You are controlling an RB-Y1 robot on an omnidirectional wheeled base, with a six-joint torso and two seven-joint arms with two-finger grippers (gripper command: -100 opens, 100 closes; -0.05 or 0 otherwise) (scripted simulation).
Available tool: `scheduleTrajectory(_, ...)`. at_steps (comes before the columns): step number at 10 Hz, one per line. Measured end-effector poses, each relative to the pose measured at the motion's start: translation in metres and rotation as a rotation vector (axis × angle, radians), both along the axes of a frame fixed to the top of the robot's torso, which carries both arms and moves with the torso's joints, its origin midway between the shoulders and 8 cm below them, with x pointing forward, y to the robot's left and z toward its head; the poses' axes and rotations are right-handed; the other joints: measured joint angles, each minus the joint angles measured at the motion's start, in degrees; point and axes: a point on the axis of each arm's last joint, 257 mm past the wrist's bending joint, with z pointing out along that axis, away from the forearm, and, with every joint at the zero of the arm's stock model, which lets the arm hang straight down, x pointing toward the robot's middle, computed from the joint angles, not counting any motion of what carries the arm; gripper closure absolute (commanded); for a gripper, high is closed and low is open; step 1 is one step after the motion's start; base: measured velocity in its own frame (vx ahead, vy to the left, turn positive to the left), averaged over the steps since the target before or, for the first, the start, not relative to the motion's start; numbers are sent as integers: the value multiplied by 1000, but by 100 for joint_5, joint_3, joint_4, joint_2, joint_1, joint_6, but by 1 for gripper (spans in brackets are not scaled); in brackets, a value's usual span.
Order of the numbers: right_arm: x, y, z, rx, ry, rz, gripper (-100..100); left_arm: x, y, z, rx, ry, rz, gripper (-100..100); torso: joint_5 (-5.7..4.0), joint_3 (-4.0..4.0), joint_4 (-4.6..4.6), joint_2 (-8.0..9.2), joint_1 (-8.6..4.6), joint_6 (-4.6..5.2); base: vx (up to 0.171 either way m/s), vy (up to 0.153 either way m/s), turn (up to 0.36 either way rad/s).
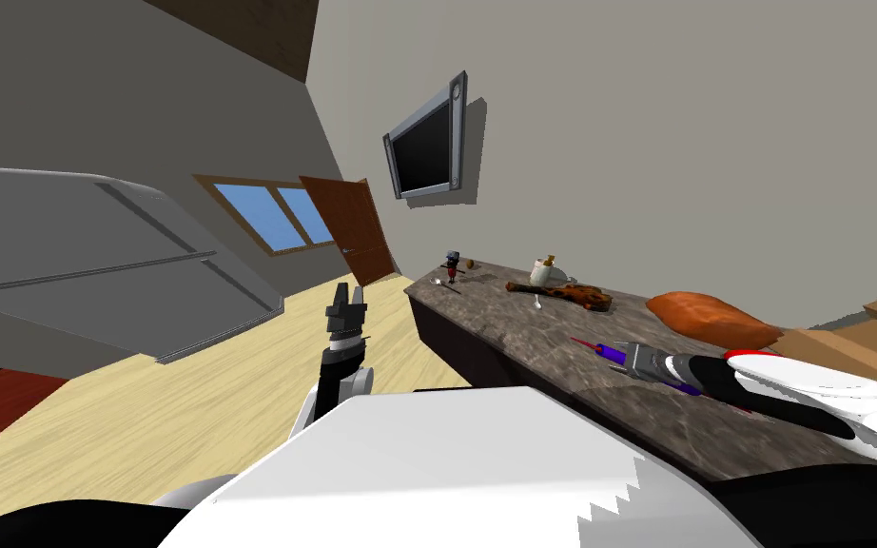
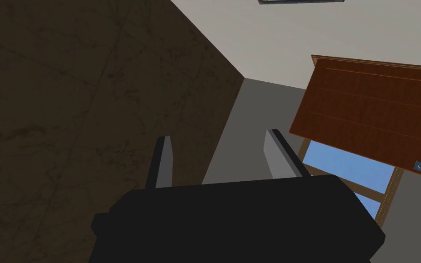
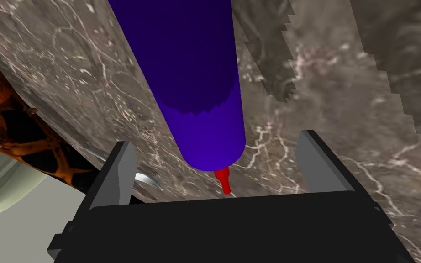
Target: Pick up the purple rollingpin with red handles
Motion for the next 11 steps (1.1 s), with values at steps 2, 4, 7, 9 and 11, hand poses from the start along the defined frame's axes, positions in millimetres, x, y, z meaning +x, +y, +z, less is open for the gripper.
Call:
scheduleTrajectory(2,-16,-22,1,-52,44,-9,-100,0,0,0,0,0,0,0,-1,1,1,2,-2,-2,15,19,141)
scheduleTrajectory(4,-41,-42,2,-106,98,-21,-100,0,0,0,0,0,0,0,-2,1,1,3,-4,3,17,10,61)
scheduleTrajectory(7,-83,-69,1,-174,180,-34,-100,0,0,0,0,0,0,0,-3,1,0,2,-6,1,17,7,82)
scheduleTrajectory(9,-85,-70,1,-176,184,-32,-100,0,0,0,0,0,0,0,-3,4,2,7,-8,2,-41,-10,182)
scheduleTrajectory(11,-99,-77,-4,-169,192,-84,-100,0,0,0,0,0,0,0,-5,27,10,47,-20,-3,-143,-45,317)
